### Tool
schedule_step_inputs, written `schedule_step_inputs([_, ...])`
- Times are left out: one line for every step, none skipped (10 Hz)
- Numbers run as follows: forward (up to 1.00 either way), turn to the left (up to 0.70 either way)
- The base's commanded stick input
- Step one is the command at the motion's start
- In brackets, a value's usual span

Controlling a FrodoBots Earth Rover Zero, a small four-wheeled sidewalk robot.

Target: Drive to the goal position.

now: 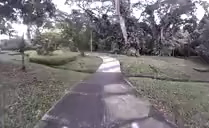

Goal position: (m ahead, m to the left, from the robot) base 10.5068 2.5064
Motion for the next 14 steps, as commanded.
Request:
schedule_step_inputs([0.7, 0.0])
schedule_step_inputs([0.7, 0.0])
schedule_step_inputs([0.7, 0.0])
schedule_step_inputs([0.7, 0.0])
schedule_step_inputs([0.7, -0.08])
schedule_step_inputs([0.7, -0.14])
schedule_step_inputs([0.7, -0.14])
schedule_step_inputs([0.7, -0.08])
schedule_step_inputs([0.7, 0.0])
schedule_step_inputs([0.7, 0.0])
schedule_step_inputs([0.7, 0.0])
schedule_step_inputs([0.7, 0.0])
schedule_step_inputs([0.7, 0.0])
schedule_step_inputs([0.7, 0.0])
